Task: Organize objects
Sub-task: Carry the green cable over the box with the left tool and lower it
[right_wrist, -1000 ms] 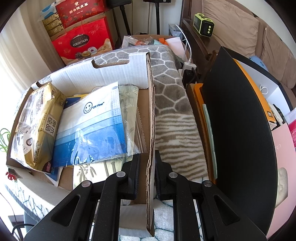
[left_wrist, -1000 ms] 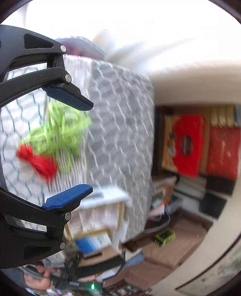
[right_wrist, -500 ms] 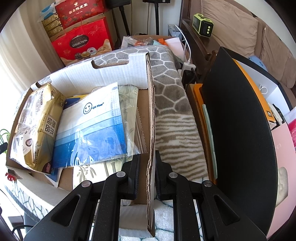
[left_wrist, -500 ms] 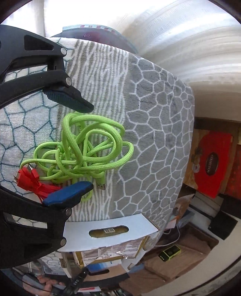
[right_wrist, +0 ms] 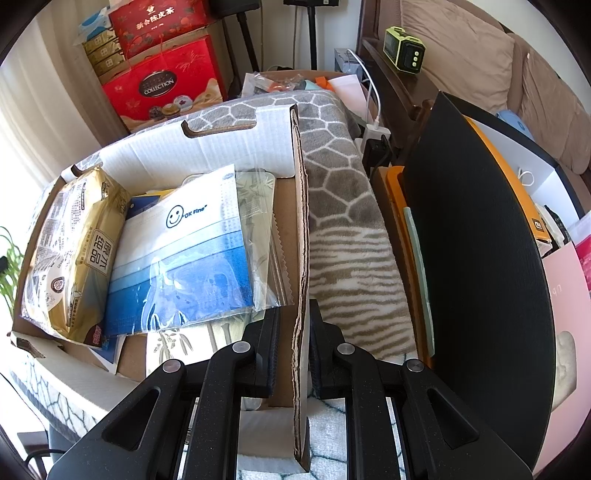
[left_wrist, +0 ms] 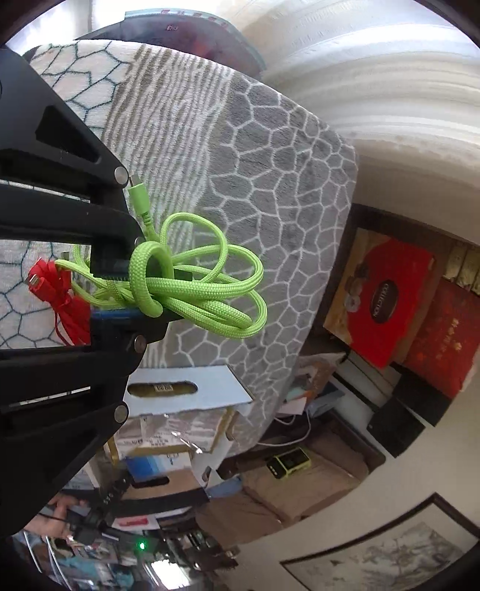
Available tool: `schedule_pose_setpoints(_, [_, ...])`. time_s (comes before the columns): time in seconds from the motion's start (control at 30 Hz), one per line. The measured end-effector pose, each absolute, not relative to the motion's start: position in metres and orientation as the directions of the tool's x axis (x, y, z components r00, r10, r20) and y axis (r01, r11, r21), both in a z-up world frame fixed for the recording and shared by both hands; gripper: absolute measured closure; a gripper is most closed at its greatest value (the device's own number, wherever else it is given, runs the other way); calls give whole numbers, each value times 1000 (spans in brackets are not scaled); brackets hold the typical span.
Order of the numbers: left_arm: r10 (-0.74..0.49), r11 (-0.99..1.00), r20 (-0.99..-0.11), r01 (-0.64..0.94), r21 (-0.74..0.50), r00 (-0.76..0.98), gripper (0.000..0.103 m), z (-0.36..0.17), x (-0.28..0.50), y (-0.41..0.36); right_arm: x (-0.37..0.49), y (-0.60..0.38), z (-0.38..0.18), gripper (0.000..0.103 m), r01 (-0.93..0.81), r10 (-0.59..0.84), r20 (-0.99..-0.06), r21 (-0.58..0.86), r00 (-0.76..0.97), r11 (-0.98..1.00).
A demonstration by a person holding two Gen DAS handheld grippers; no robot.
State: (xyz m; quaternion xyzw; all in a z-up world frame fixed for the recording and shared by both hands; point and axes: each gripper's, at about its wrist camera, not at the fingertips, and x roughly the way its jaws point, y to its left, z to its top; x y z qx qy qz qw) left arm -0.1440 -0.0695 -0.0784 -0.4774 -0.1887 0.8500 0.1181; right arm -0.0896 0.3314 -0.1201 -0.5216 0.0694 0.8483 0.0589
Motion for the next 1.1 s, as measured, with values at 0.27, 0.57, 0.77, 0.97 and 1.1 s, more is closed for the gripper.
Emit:
schedule_pose_setpoints(0.27, [523, -831, -663, -150, -535, -535, 93, -24, -141, -45, -89, 332, -120, 89, -172, 21, -893, 64, -450, -983])
schedule_pose_setpoints(0.57, [627, -776, -627, -302, -553, -462, 93, 9, -146, 19, -89, 332, -120, 89, -172, 10, -893, 75, -450, -982])
schedule_pose_setpoints(0.77, [667, -743, -659, -372, -557, -347, 93, -4, -145, 85, -89, 332, -120, 89, -173, 9, -893, 77, -450, -982])
schedule_pose_setpoints(0.97, [679, -724, -689, -388, -570, -254, 93, -28, -149, 133, -89, 332, -120, 89, -173, 7, -893, 79, -450, -982])
schedule_pose_setpoints(1.1, [655, -738, -720, -396, -546, -229, 93, -42, -152, 156, -88, 333, -122, 89, -175, 6, -893, 82, -451, -981])
